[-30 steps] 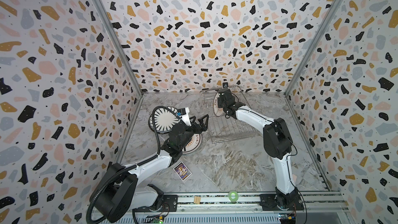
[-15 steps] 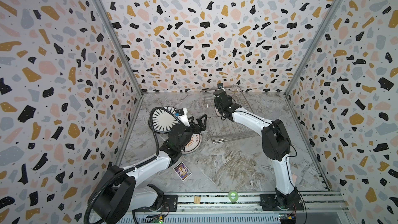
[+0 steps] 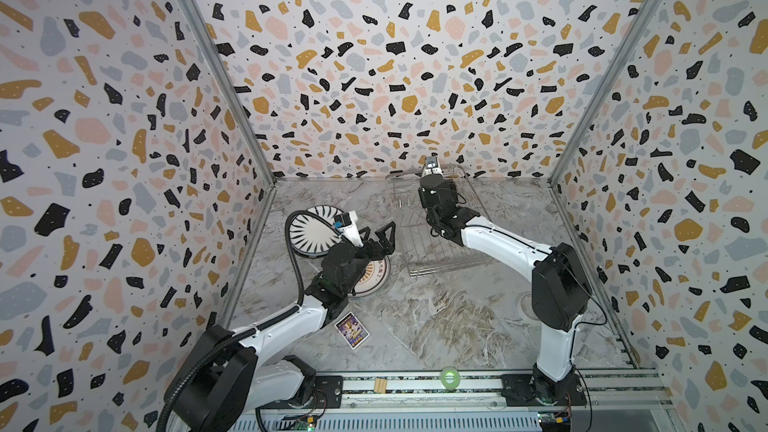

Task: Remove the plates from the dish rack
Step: 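Lift the last sunburst plate from the rack toward the left gripper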

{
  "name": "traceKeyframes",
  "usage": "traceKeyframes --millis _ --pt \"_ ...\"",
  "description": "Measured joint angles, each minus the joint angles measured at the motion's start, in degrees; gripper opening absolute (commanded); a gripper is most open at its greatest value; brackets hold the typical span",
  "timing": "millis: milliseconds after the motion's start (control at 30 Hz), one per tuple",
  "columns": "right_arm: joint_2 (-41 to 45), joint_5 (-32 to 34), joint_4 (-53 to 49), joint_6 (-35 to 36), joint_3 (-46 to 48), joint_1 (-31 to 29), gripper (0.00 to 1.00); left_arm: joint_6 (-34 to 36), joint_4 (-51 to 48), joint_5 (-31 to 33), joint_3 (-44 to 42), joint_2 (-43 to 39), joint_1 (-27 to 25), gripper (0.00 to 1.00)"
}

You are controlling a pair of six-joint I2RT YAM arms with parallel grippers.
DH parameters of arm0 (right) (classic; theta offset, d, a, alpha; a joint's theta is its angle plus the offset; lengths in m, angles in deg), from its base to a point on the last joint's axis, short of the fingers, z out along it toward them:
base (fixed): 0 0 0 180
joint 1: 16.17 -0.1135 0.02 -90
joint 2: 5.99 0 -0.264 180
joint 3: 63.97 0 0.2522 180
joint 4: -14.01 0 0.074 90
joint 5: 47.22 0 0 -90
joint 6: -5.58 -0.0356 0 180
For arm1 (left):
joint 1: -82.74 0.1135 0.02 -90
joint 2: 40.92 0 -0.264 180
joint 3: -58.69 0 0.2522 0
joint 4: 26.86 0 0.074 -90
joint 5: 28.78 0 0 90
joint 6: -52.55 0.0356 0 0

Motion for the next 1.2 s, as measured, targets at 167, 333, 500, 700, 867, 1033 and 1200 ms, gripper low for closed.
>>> traceKeyframes --millis 167,333,500,700,867,1033,1200 --pt "6.34 -1.86 4.13 0.76 7.58 0.74 0.00 -1.25 2.01 0.02 -1.62 -0.04 0.00 1.00" --pt "16.06 -11.82 6.82 -2.43 17.73 4.59 0.00 -1.95 3.54 0.57 -2.99 -0.11 0.00 1.00" --pt "25.73 -26.40 12.11 -7.65 27.76 11.80 0.00 -2.10 3.50 1.46 -3.17 -1.60 0.00 1.00" --pt "31.76 -45.09 20.41 -14.43 37.59 20.13 0.00 -0.98 4.20 1.86 -4.98 -5.88 0.00 1.00" --pt "32.72 -58.01 28.81 -18.58 43.28 22.43 0.00 -0.11 6.67 -0.09 -8.00 -9.62 0.00 1.00" --pt "34.40 -69.26 38.84 -22.45 48.61 23.39 0.00 1.14 11.23 -5.49 -9.53 -11.19 0.00 1.00" --pt "34.93 -77.77 47.82 -25.57 50.14 23.52 0.00 2.54 15.58 -10.43 -9.99 -10.45 -1.60 1.00"
